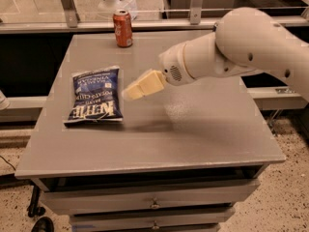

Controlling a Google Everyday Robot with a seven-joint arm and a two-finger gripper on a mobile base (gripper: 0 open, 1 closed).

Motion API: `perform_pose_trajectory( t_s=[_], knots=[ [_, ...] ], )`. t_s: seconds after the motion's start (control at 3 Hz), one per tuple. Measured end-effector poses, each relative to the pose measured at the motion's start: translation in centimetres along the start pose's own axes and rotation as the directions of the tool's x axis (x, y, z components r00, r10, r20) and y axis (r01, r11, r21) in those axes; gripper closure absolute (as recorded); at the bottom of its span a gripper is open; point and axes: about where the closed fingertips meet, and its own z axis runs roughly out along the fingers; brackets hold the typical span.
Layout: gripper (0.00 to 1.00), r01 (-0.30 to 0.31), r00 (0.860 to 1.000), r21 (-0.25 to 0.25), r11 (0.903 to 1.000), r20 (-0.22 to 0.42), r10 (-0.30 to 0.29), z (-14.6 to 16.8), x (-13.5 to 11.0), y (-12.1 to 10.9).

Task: Move blue chip bag near coke can

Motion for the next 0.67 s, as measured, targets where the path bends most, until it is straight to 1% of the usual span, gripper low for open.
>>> perform_pose_trajectory(
  t_s=[0.33, 0.67],
  knots=[
    [0.00, -0.024, 0.996, 0.016, 0.9996, 0.081, 0.023, 3.7, -1.7, 0.5],
    [0.00, -0.044, 0.993, 0.012, 0.9989, 0.109, 0.043, 6.3, -2.1, 1.2]
  ],
)
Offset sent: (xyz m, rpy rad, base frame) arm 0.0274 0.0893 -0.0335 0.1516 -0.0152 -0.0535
